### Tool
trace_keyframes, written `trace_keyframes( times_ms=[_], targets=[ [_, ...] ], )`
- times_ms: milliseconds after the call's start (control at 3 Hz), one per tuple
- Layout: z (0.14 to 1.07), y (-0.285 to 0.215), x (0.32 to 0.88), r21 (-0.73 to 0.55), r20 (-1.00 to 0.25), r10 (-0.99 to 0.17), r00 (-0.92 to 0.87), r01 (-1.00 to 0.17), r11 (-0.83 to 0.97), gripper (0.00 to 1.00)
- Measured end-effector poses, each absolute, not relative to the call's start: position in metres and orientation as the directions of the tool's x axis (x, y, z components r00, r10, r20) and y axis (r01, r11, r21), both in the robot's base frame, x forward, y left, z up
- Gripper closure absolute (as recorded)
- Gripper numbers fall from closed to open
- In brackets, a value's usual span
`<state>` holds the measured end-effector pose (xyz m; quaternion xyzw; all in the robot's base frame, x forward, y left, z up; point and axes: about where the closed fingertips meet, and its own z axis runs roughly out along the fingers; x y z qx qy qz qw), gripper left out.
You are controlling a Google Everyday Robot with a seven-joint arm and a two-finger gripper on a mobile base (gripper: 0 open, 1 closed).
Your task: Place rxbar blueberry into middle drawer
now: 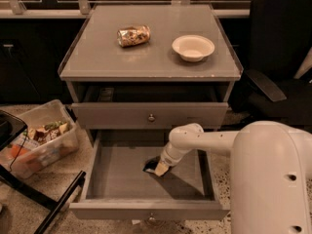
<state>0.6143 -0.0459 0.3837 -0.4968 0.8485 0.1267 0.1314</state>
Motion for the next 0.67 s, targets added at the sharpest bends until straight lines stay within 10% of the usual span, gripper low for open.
trace_keyframes(
  times_ms=[667],
  targets=[
    [0.3518, -0.0662, 0.6314, 0.081, -0.371, -0.775, -0.511, -0.849, 0.521, 0.35]
  ],
)
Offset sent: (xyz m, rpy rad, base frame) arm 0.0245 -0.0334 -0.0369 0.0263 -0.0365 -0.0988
